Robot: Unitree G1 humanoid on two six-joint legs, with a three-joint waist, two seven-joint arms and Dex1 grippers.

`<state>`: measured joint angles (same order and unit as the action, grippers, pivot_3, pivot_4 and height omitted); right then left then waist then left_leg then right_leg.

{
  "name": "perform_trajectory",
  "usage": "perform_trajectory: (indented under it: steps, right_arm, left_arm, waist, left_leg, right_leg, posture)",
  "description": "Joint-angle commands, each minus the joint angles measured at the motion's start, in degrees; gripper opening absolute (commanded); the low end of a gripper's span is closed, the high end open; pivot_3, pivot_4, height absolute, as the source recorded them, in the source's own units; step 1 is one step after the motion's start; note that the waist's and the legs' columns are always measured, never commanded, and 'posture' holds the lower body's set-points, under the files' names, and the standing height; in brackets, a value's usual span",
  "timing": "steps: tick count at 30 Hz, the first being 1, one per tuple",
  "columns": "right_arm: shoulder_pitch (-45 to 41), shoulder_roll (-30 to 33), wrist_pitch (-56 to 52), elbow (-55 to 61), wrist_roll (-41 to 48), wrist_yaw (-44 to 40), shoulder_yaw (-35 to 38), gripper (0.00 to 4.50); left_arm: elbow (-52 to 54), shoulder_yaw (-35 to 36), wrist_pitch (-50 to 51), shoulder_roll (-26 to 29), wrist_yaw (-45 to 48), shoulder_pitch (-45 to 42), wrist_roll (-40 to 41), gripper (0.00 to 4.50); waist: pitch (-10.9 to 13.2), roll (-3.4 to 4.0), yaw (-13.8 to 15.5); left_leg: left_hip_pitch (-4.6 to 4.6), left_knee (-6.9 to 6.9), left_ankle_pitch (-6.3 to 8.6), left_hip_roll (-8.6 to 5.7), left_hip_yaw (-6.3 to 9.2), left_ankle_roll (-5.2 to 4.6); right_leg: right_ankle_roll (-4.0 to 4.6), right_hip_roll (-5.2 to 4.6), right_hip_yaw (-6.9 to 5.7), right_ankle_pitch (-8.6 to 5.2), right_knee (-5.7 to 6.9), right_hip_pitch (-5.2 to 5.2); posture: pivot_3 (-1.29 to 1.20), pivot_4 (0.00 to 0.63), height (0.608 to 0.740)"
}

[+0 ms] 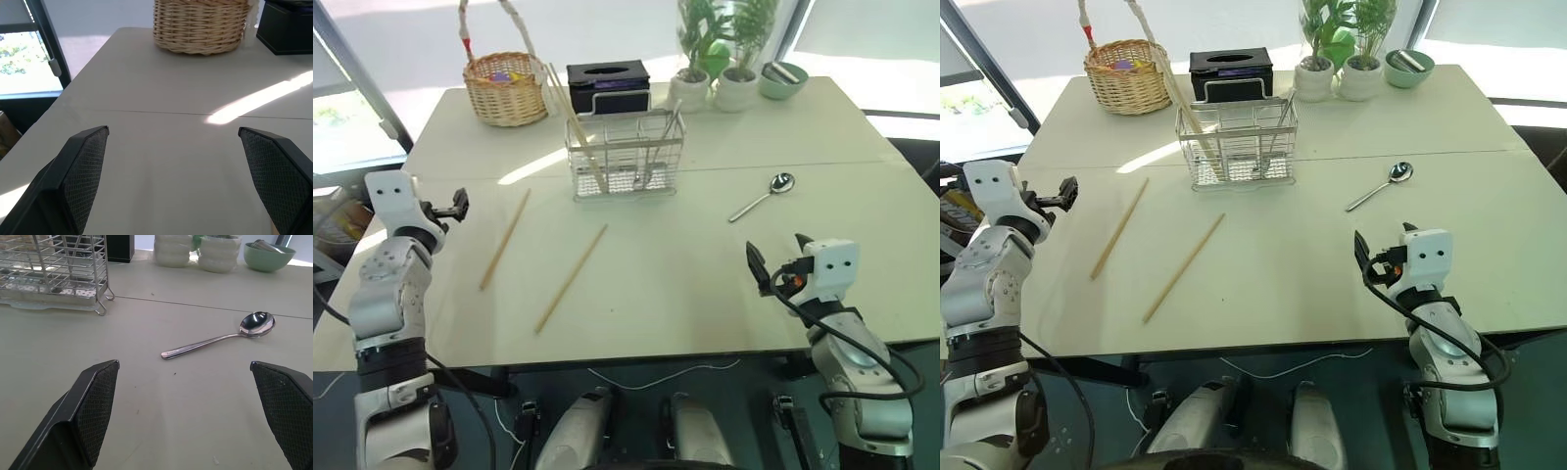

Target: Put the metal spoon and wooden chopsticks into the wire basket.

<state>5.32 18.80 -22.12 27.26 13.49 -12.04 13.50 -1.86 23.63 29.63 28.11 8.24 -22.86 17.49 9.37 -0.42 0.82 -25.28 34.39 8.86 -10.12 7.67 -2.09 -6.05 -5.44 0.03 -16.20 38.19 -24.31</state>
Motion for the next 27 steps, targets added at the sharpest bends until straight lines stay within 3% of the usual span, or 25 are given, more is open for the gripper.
perform_trajectory:
  steps: [1, 27]
  right_arm:
    - [-1.1, -0.3, 1.2, 2.6, 0.1, 0.3, 0.4, 4.43]
    - [-3.9, 0.3, -1.0, 2.2, 1.1, 0.6, 1.0, 4.43]
  left_arm:
    - [0.8, 0.1, -2.4, 1.2, 0.7, -1.4, -0.6, 4.50]
    - [3.7, 0.2, 1.0, 1.5, 2.0, -1.6, 0.8, 4.50]
  waist:
    - [0.0, 0.00, 0.0]
    - [0.0, 0.00, 0.0]
  left_leg:
    - [0.00, 0.00, 0.00, 0.00, 0.00, 0.00]
    - [0.00, 0.00, 0.00, 0.00, 0.00, 0.00]
  right_leg:
    - [0.00, 0.00, 0.00, 0.00, 0.00, 0.00]
    - [0.00, 0.00, 0.00, 0.00, 0.00, 0.00]
  posture:
    - [0.00, 0.150, 0.725]
    - [0.00, 0.150, 0.725]
